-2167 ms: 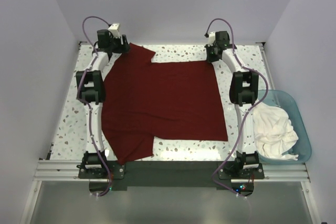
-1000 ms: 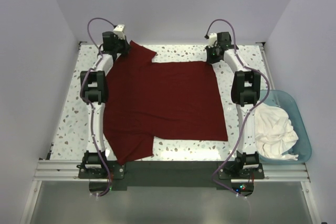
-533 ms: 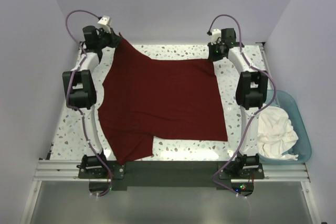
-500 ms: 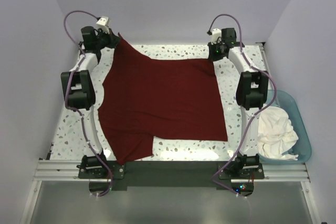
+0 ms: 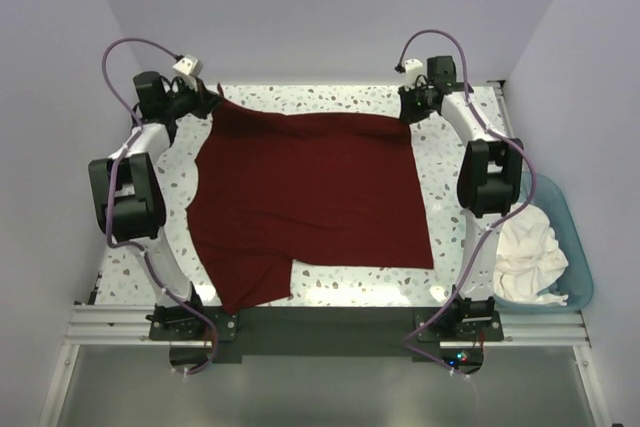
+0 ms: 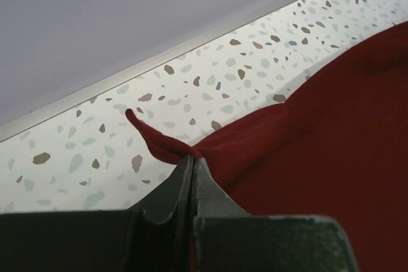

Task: Fold and stack the t-shirts
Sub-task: Fold the tshirt

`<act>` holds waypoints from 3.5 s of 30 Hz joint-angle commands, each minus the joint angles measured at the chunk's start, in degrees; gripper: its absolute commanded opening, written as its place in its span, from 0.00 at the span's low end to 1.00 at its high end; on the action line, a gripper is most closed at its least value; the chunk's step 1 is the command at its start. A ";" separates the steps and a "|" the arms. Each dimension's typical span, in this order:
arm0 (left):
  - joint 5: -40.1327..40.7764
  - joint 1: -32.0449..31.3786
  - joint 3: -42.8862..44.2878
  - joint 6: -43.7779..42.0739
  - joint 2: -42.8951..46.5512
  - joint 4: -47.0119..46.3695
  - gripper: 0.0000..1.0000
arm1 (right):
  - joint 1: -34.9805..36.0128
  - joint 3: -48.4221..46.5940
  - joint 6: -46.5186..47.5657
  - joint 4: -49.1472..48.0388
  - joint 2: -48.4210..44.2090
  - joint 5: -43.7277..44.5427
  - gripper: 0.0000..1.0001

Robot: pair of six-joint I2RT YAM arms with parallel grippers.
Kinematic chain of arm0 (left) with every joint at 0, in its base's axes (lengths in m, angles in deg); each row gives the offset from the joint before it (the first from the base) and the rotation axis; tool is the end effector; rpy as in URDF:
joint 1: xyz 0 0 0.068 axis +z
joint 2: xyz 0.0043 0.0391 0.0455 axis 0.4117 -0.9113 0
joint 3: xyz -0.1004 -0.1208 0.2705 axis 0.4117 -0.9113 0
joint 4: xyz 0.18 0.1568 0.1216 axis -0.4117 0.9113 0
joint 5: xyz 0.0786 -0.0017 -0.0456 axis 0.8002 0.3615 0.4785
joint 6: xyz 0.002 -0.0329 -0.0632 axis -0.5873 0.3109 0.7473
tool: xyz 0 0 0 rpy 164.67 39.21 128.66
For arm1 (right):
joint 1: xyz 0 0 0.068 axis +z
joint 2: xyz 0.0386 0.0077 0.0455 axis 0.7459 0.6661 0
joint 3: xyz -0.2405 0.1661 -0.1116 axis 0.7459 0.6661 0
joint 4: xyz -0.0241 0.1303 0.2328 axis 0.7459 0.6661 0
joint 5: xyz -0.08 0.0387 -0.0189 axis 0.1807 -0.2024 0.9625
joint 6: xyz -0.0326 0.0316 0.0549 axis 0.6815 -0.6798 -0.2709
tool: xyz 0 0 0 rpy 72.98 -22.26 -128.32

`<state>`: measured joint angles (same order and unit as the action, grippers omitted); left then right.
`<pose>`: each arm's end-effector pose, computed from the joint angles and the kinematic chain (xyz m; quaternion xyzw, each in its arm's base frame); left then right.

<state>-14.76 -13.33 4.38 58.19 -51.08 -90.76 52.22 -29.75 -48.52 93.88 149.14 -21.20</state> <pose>0.4952 0.0528 0.2762 0.1861 0.7538 -0.2454 0.5805 0.5474 0.0564 0.2415 -0.2256 0.8989 0.1053 0.3606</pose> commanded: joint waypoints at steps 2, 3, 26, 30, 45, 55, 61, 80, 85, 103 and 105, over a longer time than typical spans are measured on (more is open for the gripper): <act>-3.40 0.62 -7.55 -9.56 11.02 3.21 0.00 | -0.30 2.99 3.68 1.15 -6.93 -2.98 0.00; -3.49 0.71 -8.88 -12.18 12.34 4.10 0.00 | -0.30 3.70 4.03 1.24 -7.46 -3.16 0.00; 12.68 -0.70 -37.63 -26.70 31.96 19.14 0.00 | -0.47 21.11 13.09 -0.17 -12.48 -2.46 0.00; 13.56 -0.88 -37.46 -26.27 29.93 19.31 0.00 | -0.56 20.59 13.79 0.62 -11.86 -2.19 0.00; 14.09 -0.96 -35.17 -31.10 30.46 23.62 0.00 | -0.47 24.36 20.47 4.22 -15.37 -2.46 0.00; 14.09 -0.88 -35.97 -31.45 31.25 23.35 0.00 | -0.47 27.44 22.05 3.79 -17.13 -2.19 0.00; 10.68 -0.96 -32.39 -39.77 30.64 33.34 0.03 | -0.56 23.59 25.46 10.01 -16.08 -2.19 0.11; 5.65 -9.13 -3.99 -39.11 8.85 47.71 0.58 | 0.67 11.27 21.88 24.88 -8.79 -1.50 0.38; 6.27 -10.54 3.66 -36.11 0.06 47.00 0.59 | 1.72 10.57 20.74 25.58 -6.68 1.14 0.37; 5.22 -13.09 5.25 -40.59 -7.78 50.43 0.56 | 1.72 8.72 20.38 27.43 -5.18 2.64 0.38; 4.78 -13.09 5.34 -41.21 -7.51 51.30 0.51 | 1.72 8.72 20.38 27.43 -5.35 2.73 0.38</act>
<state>-8.53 -26.26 8.86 18.85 -58.65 -41.27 53.95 -18.54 -27.39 120.27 144.07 -19.13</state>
